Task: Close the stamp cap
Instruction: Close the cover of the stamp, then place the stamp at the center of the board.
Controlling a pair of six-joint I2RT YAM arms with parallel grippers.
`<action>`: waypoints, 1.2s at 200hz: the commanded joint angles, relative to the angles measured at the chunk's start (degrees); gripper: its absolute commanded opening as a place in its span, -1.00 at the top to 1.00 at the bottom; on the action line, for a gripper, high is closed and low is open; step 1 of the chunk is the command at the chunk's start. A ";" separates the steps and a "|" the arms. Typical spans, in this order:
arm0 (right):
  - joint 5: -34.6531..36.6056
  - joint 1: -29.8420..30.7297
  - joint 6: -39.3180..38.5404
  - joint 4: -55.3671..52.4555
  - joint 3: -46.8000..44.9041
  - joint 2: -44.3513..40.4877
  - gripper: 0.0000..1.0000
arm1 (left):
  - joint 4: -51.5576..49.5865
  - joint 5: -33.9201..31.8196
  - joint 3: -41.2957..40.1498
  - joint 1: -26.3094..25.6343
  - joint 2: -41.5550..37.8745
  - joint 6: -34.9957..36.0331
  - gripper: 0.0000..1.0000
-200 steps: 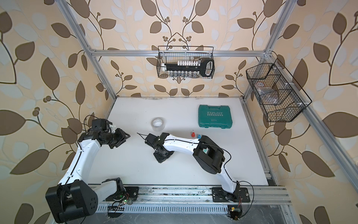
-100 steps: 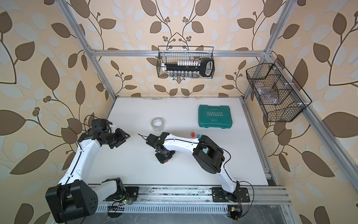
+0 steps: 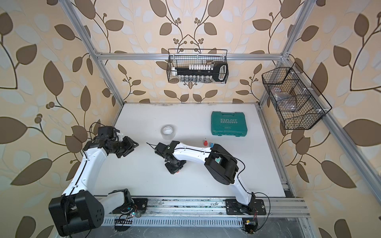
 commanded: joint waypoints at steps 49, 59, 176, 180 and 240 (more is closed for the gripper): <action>-4.70 1.85 -2.69 -3.46 -4.86 20.60 1.00 | 0.37 1.24 -0.19 0.16 0.09 0.94 0.14; -4.69 1.62 -2.74 -3.49 -4.56 19.05 1.00 | 0.28 1.24 -0.20 0.13 0.07 0.94 0.14; 1.71 -18.01 -6.00 0.43 -11.77 -4.96 1.00 | 0.28 0.99 -0.33 0.18 0.00 0.94 0.13; 1.83 -18.91 -6.36 0.52 -11.86 -5.14 1.00 | 0.28 0.98 -0.27 0.14 0.00 0.95 0.13; 2.18 -28.67 -10.31 0.14 -11.39 -6.61 0.95 | 0.28 0.90 -0.28 0.14 0.35 0.96 0.13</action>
